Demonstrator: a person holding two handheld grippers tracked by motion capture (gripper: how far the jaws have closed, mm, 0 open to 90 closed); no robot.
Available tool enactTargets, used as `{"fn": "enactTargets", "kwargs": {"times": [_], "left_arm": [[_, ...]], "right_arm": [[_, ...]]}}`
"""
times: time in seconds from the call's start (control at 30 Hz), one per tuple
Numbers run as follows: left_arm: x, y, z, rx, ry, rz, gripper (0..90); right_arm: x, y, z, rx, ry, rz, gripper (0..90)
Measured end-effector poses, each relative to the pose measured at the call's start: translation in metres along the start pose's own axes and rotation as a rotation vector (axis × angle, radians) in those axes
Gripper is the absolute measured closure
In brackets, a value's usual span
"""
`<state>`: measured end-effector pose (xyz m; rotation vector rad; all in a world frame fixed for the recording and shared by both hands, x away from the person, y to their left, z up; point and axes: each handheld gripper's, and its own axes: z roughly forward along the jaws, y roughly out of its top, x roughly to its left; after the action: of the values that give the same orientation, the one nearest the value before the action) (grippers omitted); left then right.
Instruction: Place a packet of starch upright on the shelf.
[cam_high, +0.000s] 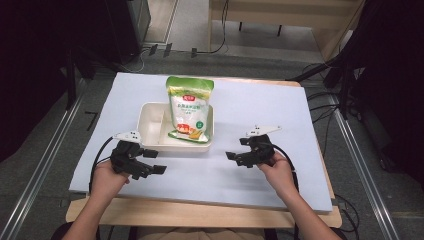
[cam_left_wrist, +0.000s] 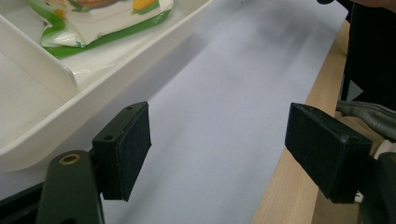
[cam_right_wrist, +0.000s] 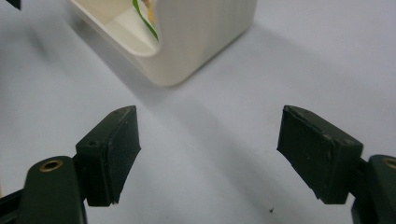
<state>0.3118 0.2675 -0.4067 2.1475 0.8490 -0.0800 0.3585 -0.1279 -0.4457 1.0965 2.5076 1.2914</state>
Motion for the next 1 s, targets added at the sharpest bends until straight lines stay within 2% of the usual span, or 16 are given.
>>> {"fn": "enactTargets", "kwargs": {"times": [0.13,0.27,0.4,1.0], "left_arm": [[-0.0004,0.0003,0.0014,0.005,0.001,0.004,23.3],[-0.0010,0.0007,0.0025,0.011,0.007,0.004,23.3],[-0.0020,0.0014,0.0045,0.008,-0.016,0.014,23.1],[-0.0020,0.0013,0.0059,0.024,0.000,0.012,23.0]], "right_arm": [[-0.0008,-0.0047,0.0061,0.036,-0.012,0.004,22.4],[0.0009,-0.0045,0.0065,0.036,-0.008,-0.001,22.4],[0.0007,-0.0044,0.0051,0.036,-0.006,-0.003,22.4],[-0.0010,-0.0058,0.0067,0.067,-0.012,0.006,23.6]]}}
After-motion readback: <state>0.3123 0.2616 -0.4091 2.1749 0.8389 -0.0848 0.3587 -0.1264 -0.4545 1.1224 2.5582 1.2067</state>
